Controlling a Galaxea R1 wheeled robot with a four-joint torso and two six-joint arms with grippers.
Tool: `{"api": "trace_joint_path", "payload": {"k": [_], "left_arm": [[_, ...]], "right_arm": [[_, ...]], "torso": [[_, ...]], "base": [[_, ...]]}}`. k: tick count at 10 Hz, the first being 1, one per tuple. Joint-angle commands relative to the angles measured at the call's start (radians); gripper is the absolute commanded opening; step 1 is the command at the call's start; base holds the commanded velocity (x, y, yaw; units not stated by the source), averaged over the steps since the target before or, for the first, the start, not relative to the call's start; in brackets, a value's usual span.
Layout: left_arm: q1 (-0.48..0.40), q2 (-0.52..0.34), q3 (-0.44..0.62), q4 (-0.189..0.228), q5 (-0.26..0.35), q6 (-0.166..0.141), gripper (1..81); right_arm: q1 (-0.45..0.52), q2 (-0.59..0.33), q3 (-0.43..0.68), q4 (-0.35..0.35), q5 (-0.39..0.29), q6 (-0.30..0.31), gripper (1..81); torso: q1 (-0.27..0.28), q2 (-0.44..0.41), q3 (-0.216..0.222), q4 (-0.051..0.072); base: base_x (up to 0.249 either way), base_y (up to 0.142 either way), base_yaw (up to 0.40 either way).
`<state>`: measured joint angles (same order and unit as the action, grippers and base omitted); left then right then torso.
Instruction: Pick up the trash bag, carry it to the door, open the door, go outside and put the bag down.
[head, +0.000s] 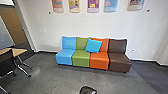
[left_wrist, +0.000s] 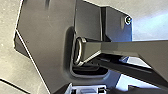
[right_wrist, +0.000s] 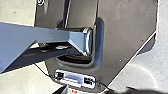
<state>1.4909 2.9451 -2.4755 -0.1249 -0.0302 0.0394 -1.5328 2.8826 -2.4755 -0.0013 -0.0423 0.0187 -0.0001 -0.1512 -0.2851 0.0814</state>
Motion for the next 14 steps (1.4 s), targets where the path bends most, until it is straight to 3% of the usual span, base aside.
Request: {"api": "trace_joint_path", "payload": {"k": [1, 2, 3, 5, 8, 14], "left_arm": [[-0.042, -0.007, 0.01, -0.01, 0.058, 0.001, 81.1], [-0.042, -0.009, 0.01, -0.01, 0.058, 0.001, 81.1], [-0.042, -0.009, 0.01, -0.01, 0.058, 0.001, 81.1], [-0.042, -0.009, 0.01, -0.01, 0.058, 0.001, 81.1], [-0.042, -0.009, 0.01, -0.009, 0.058, 0.001, 81.1], [-0.043, -0.009, 0.01, -0.009, 0.058, 0.001, 81.1]], "right_arm": [[0.036, -0.007, 0.006, 0.006, -0.064, -0.005, 81.1], [0.036, -0.007, 0.006, 0.006, -0.064, -0.005, 81.1], [0.036, -0.007, 0.006, 0.006, -0.064, -0.005, 81.1], [0.036, -0.007, 0.008, 0.006, -0.064, -0.005, 81.1], [0.038, -0.007, 0.006, 0.006, -0.064, -0.005, 81.1], [0.039, -0.007, 0.006, 0.003, -0.064, -0.005, 81.1]], "torso": [[0.0, 0.0, -0.092, 0.0], [0.0, 0.0, -0.026, 0.0], [0.001, 0.001, -0.056, 0.0], [0.001, 0.001, -0.073, 0.0], [0.001, 0.001, -0.07, 0.0], [0.001, 0.002, -0.071, 0.0]], "base": [[0.115, 0.0, 0.0], [0.114, 0.0, 0.0], [0.115, 0.0, 0.0], [0.115, 0.0, 0.0], [0.115, 0.0, 0.0], [0.115, -0.075, 0.0]]}}
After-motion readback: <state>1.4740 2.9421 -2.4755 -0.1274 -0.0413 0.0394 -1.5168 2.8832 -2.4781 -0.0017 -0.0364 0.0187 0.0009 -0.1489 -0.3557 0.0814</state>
